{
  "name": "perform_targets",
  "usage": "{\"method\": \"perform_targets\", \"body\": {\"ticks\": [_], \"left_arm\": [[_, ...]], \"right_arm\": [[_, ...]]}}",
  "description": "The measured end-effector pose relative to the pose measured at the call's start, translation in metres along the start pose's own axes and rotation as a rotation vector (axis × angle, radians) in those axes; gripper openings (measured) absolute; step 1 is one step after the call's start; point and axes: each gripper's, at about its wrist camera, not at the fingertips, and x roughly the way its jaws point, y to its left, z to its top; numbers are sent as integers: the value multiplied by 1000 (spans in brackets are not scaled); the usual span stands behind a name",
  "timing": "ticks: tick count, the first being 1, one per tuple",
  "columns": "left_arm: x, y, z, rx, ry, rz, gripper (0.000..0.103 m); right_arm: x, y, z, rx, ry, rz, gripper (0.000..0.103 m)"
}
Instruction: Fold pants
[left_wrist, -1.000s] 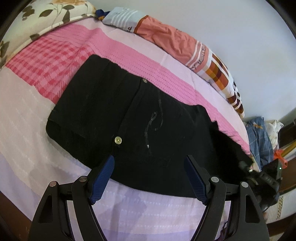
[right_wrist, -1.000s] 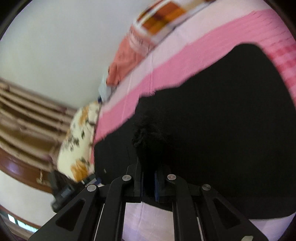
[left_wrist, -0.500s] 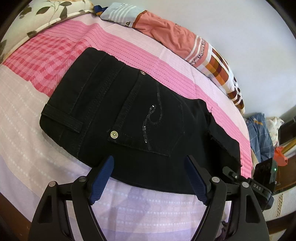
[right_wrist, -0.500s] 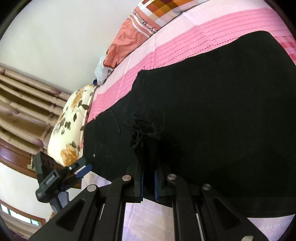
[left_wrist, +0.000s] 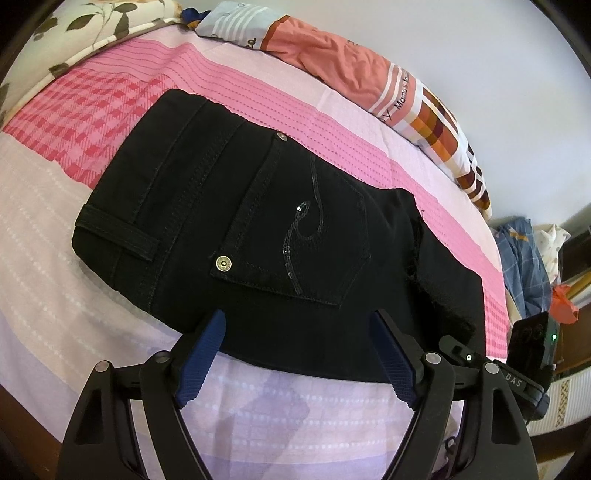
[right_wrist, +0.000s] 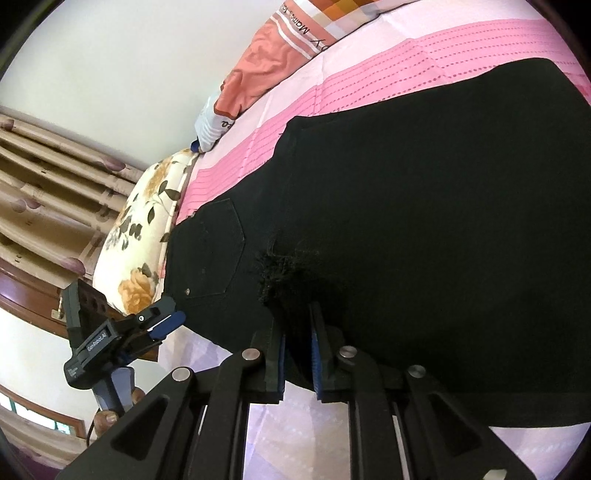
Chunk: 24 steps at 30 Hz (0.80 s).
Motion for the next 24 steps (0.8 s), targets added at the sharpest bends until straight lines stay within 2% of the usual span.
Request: {"method": "perform_targets", "body": {"ticks": [2, 7, 9, 13, 16, 19, 21, 24], "left_arm": [[1, 0, 0, -1, 3, -1, 81], [2, 0, 0, 2, 4, -1, 81], [2, 1, 0, 2, 5, -1, 81], [2, 1, 0, 2, 5, -2, 81], [2, 1, 0, 2, 6, -2, 82], [2, 2, -1, 4, 6, -2, 82], [3, 2, -1, 3, 6, -4, 82], [3, 2, -3, -1, 7, -11, 82]], "right_arm": [[1, 1, -1, -8, 2, -3, 14], [5, 6, -5, -30, 27, 25, 28], [7, 9, -7, -52, 39, 37, 29], [14, 2, -9, 6, 92, 182, 34], [17, -1, -13, 34, 110, 237, 34], [17, -8, -13, 106, 131, 341, 35], [6, -15, -7, 155, 80, 397, 37], [-16, -27, 6, 196, -18, 392, 42]]}}
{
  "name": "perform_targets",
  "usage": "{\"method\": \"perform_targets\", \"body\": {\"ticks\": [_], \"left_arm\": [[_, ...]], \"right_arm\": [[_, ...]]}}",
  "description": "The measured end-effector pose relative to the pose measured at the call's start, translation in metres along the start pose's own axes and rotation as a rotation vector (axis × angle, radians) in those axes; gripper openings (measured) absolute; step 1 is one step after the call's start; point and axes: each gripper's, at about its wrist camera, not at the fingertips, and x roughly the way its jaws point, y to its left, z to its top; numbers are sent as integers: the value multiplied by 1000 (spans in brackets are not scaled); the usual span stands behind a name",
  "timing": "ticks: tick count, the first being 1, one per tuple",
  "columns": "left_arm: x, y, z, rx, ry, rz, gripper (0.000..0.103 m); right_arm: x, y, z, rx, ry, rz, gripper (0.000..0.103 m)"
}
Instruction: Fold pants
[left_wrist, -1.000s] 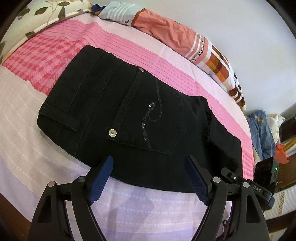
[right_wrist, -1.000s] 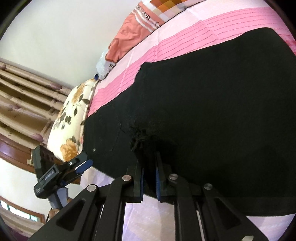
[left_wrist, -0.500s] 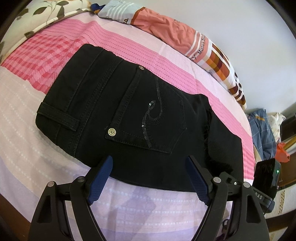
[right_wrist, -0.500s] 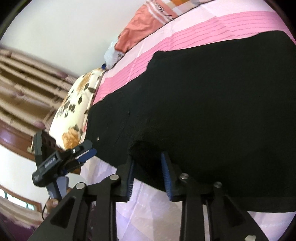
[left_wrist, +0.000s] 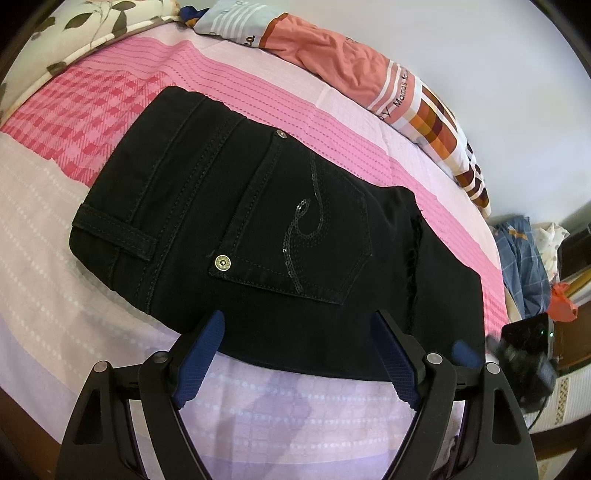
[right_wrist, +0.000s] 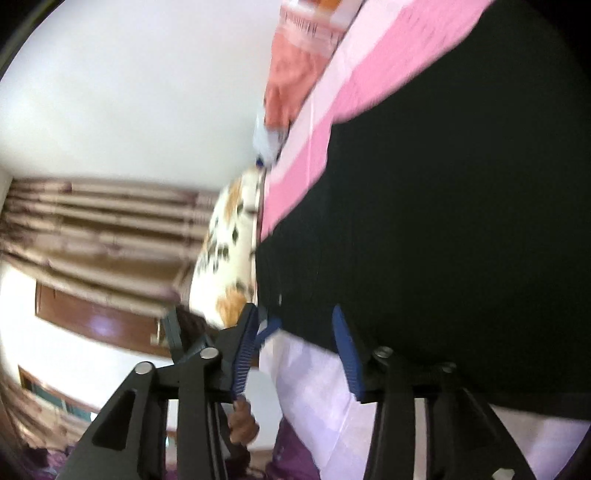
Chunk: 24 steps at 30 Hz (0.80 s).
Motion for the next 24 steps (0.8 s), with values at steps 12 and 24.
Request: {"method": "perform_targets", "body": {"ticks": [12, 24], "left_arm": [[-7, 0, 6, 42, -2, 15, 82], [-27, 27, 32, 98, -5, 77, 82]], "right_arm": [[25, 17, 8, -131, 30, -146, 42], [47, 10, 2, -181, 134, -253, 43]]}}
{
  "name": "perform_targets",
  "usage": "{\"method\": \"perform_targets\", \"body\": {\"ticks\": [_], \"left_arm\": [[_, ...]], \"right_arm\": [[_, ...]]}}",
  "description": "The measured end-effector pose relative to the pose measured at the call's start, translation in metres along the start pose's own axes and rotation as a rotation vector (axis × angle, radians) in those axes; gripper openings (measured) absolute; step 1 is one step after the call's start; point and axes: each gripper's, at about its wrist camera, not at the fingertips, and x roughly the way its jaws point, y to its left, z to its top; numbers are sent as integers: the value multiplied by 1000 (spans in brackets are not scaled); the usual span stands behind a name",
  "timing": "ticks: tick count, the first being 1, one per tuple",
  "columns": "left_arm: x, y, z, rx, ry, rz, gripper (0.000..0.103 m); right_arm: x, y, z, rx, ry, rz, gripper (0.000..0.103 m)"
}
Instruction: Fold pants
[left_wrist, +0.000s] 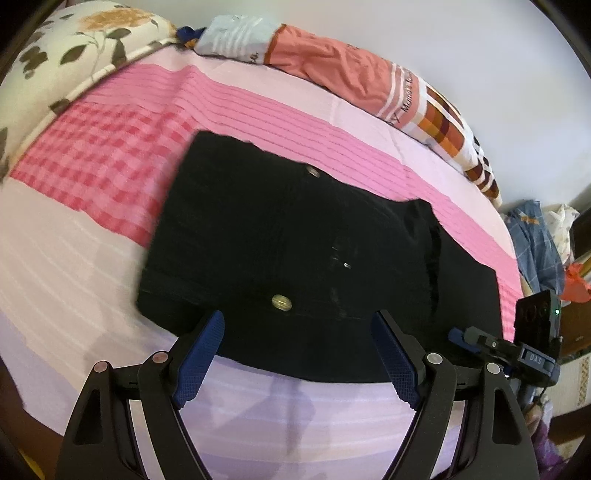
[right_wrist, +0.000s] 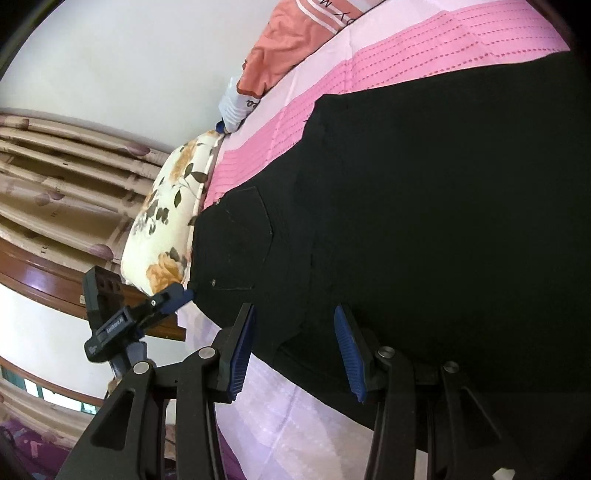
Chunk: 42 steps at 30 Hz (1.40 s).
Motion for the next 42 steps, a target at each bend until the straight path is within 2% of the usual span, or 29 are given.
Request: {"method": "perform_targets", "body": {"ticks": [2, 6, 9, 12, 14, 17, 20, 23, 24, 26, 32, 42], "left_arm": [[-6, 6, 5, 33, -21, 15, 82], [-11, 18, 17, 141, -48, 76, 82], [-5, 33, 28, 184, -30, 89, 82], [4, 51, 36, 170, -5, 29, 82], [9, 63, 40, 153, 0, -60, 82], [16, 73, 46, 137, 20, -145, 82], [25, 77, 52, 162, 41, -191, 82], [35, 80, 57, 196, 106, -310, 82], [38, 79, 59, 211, 125, -316, 82], [41, 72, 62, 284, 139, -289, 82], [50, 42, 59, 513, 159, -88, 82], [57, 25, 54, 581, 150, -68, 86]], "right_arm": [[-6, 4, 1, -9, -19, 22, 44], [-21, 10, 5, -8, -74, 48, 57], [-27, 7, 10, 29, -96, 59, 60], [-28, 1, 11, 62, -103, 52, 61], [-25, -2, 11, 87, -99, 44, 61], [-21, -2, 10, 105, -92, 36, 62], [-19, 1, 10, 103, -90, 19, 64], [-17, 3, 11, 119, -95, 16, 69], [-16, 3, 11, 124, -95, 16, 69], [-14, 4, 11, 133, -92, 9, 69], [-12, 8, 12, 140, -91, -5, 69], [0, 12, 10, 160, -69, -44, 72]]}}
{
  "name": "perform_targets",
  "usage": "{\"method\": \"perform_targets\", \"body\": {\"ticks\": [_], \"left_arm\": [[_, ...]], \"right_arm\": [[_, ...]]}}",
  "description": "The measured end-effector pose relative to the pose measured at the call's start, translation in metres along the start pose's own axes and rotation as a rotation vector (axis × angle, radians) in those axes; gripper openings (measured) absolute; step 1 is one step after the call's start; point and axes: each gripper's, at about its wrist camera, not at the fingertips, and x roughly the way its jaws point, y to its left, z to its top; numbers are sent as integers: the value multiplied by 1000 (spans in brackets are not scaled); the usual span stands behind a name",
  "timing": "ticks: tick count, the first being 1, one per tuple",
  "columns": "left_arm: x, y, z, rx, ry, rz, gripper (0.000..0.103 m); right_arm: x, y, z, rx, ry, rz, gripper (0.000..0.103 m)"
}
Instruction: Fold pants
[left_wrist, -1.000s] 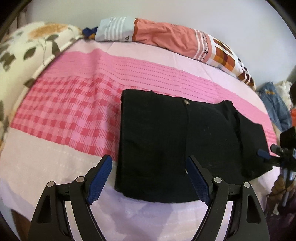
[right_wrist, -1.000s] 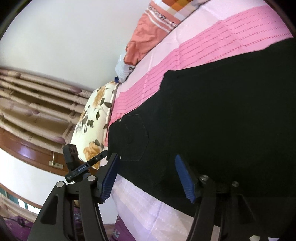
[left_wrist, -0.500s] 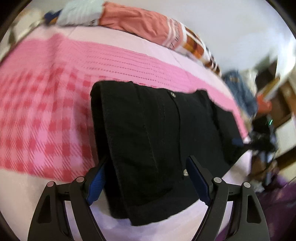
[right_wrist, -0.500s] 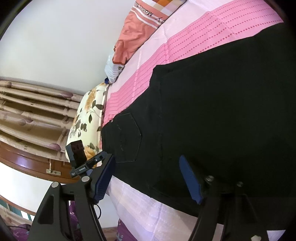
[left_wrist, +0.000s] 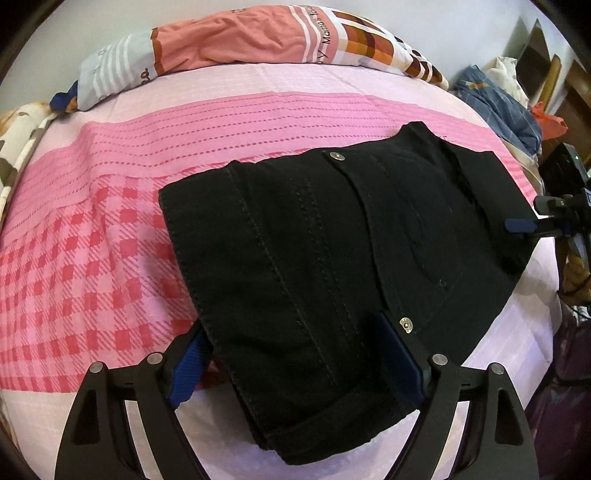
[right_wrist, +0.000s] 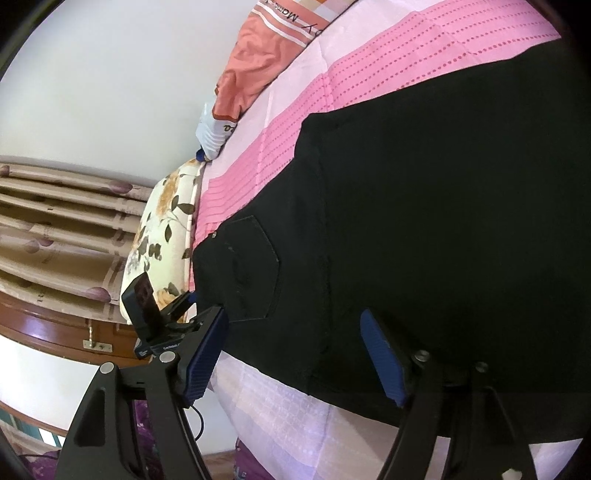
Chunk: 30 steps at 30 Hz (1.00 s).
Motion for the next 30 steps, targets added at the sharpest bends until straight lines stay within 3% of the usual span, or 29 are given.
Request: {"method": "perform_targets", "body": {"ticks": [30], "left_arm": [[7, -6, -3, 75, 28, -20, 92]], "right_arm": [[9, -2, 3, 59, -4, -17, 83]]}}
